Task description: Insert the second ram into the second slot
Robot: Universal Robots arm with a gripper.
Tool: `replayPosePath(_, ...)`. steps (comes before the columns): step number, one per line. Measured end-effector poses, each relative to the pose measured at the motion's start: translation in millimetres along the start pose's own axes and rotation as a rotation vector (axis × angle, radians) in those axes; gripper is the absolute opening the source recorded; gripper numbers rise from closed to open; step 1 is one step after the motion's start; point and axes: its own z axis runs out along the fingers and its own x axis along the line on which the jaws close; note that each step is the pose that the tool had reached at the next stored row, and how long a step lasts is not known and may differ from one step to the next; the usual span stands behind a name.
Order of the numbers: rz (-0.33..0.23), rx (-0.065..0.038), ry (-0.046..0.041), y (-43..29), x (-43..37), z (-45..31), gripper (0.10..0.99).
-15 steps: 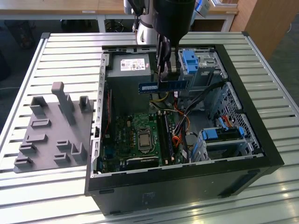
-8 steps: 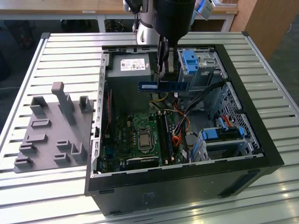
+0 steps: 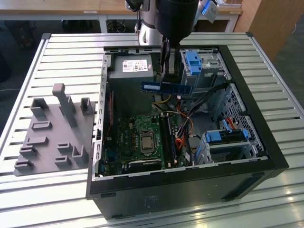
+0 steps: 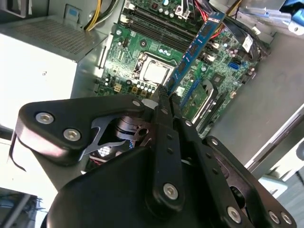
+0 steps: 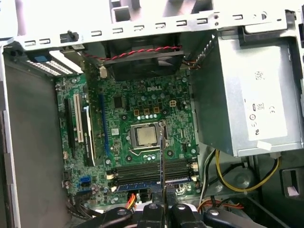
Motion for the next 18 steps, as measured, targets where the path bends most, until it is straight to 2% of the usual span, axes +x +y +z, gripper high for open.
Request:
replayPosePath(15,0.138,0.002,0.0003,-0.1,0.0,0.1,0.137)
replayPosePath(18,0.181,0.003,0.0001,-0.1,0.0,0.1,0.137)
